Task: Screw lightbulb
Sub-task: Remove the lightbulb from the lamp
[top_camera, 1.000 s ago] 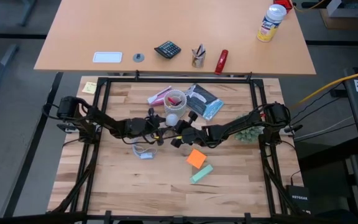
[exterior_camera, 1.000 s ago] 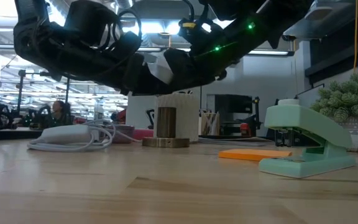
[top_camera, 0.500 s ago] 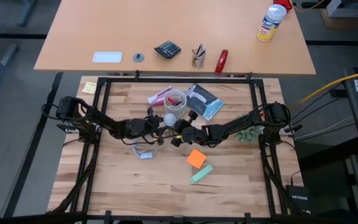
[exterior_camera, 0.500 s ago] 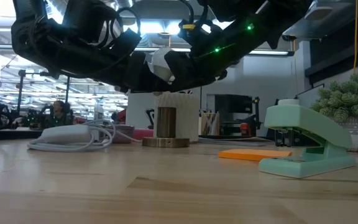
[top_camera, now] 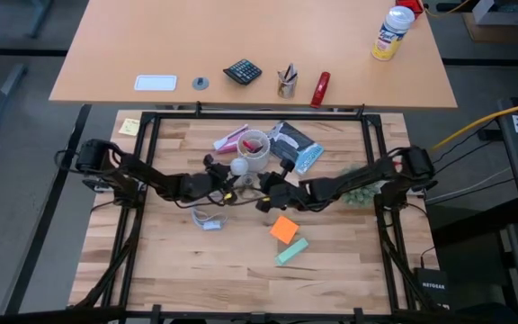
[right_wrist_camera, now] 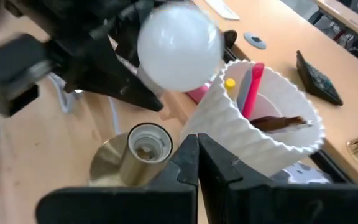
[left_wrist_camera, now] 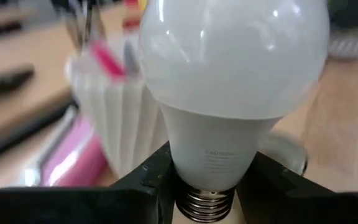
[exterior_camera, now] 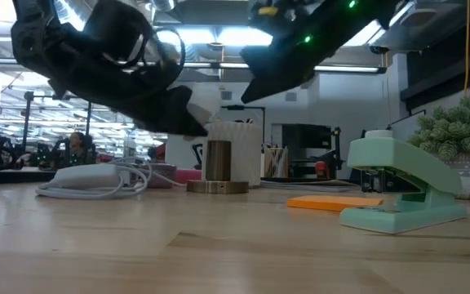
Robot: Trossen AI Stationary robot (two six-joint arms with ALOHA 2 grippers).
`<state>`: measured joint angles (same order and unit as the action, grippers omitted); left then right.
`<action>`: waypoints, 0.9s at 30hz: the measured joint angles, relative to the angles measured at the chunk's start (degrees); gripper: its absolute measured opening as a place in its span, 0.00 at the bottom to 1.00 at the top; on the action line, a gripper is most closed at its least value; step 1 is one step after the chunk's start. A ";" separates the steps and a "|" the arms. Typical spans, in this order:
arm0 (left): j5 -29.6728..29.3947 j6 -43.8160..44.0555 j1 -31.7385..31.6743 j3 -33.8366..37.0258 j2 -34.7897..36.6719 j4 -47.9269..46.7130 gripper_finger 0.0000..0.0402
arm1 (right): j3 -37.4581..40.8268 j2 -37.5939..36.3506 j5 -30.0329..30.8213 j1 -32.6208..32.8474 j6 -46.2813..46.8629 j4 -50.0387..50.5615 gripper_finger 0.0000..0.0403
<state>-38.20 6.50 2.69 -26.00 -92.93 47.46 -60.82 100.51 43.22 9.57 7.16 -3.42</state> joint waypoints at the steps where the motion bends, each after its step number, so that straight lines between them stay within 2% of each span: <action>1: 0.02 2.52 0.10 0.00 0.73 -3.03 0.31 | 0.00 -0.55 0.36 0.43 -0.02 0.70 0.01; 7: 0.84 17.74 1.09 0.02 4.24 -19.63 0.31 | 0.00 -2.10 0.88 2.15 -0.07 1.70 0.01; 14: 7.30 26.07 1.76 0.04 4.42 -25.54 0.31 | 0.00 -2.10 1.19 2.04 -0.05 1.86 0.01; 27: 7.52 24.62 1.30 0.04 4.34 -29.01 0.34 | 0.00 -2.06 -0.61 2.04 -0.03 1.86 0.01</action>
<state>-30.68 31.13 3.99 -25.96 -88.60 18.45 -60.82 98.45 42.61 11.62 7.13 -1.56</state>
